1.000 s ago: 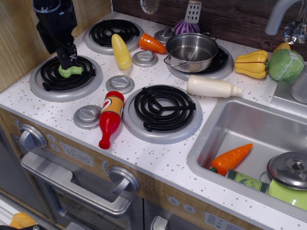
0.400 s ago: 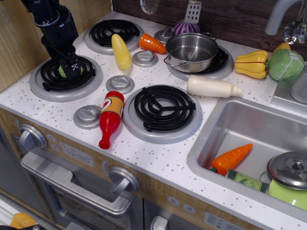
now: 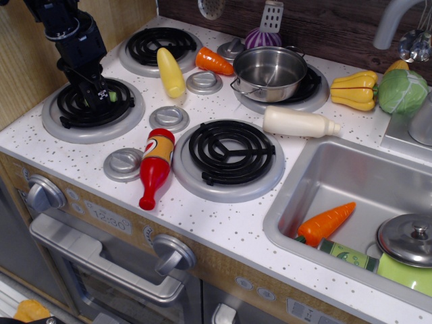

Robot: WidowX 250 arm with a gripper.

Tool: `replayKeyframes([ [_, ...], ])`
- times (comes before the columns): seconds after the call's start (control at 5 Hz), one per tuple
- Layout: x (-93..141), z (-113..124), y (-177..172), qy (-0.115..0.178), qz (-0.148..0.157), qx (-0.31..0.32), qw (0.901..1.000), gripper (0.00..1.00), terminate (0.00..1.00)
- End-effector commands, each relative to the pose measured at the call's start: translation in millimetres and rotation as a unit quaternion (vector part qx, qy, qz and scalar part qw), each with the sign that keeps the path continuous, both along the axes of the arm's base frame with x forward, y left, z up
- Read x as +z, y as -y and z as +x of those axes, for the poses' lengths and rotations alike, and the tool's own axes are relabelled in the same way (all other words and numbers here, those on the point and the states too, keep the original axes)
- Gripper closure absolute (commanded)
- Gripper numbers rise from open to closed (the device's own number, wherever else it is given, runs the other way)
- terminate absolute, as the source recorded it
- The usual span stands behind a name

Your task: Put broccoli in pot or pan

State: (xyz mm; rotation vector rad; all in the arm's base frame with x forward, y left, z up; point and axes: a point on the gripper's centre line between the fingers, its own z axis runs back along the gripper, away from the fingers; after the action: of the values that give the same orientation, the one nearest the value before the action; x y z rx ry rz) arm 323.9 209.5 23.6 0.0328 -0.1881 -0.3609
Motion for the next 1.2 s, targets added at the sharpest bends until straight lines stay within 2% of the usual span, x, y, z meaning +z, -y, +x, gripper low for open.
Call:
replayKeyframes([
  [0.0, 38, 7, 6, 0.020, 0.024, 0.023, 0.9993, 1.00, 0.00],
  [0.2, 68, 21, 31, 0.022, 0.055, 0.064, 0.9962, 1.00, 0.00],
  [0.4, 98, 41, 82, 0.030, 0.096, 0.148, 0.9839, 1.00, 0.00],
  [0.6, 102, 63, 123, 0.065, 0.067, 0.214, 0.9724, 1.00, 0.00],
  [0.8, 106, 81, 143, 0.076, 0.059, 0.211, 0.9726, 1.00, 0.00],
  [1.0, 104, 99, 161, 0.109, 0.061, 0.223, 0.9668, 1.00, 0.00],
])
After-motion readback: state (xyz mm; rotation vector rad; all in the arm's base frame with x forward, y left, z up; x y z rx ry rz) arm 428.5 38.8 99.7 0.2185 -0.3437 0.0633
